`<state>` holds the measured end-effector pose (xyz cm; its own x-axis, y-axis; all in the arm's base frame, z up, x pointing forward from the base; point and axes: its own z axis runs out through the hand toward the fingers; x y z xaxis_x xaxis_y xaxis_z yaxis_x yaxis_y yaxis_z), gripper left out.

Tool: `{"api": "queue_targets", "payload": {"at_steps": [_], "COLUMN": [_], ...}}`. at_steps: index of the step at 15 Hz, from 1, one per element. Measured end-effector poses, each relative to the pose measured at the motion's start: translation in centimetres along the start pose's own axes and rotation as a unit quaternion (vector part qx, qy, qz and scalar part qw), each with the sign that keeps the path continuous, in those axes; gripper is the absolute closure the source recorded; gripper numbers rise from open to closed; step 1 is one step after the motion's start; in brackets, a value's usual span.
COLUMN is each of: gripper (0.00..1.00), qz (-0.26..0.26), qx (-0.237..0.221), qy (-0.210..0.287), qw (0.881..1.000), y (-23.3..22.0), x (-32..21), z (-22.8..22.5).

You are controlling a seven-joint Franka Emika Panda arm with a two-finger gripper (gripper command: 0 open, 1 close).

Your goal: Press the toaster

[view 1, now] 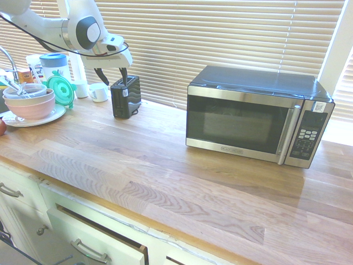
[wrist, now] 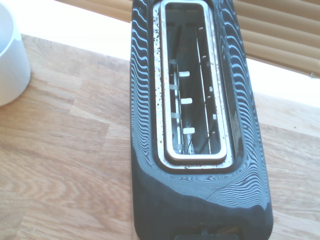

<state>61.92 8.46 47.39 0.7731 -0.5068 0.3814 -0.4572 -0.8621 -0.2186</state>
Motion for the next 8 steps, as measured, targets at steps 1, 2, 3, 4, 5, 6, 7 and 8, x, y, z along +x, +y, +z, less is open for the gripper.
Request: {"api": "queue_targets", "payload": {"at_steps": [1, 2, 3, 4, 5, 6, 7, 8], "gripper": [1.00, 1.00, 1.00, 1.00, 1.00, 1.00, 1.00, 1.00], "qz": [0.000, 0.000, 0.000, 0.000, 0.000, 0.000, 0.000, 0.000], "qx": [0.000, 0.001, 0.001, 0.000, 0.000, 0.000, -0.001, -0.001], "qy": [0.001, 0.001, 0.001, 0.001, 0.000, 0.000, -0.001, -0.001], "qw": [1.000, 1.000, 1.000, 1.000, 1.000, 1.000, 1.000, 1.000], "y": [-0.02, -0.02, -0.02, -0.02, -0.01, 0.00, 0.01, 0.01], "x": [0.02, 0.04, 0.04, 0.03, 0.02, 0.01, 0.00, -0.01], "z": [-0.15, -0.24, -0.25, -0.25, -0.24, -0.23, -0.22, -0.21]}}
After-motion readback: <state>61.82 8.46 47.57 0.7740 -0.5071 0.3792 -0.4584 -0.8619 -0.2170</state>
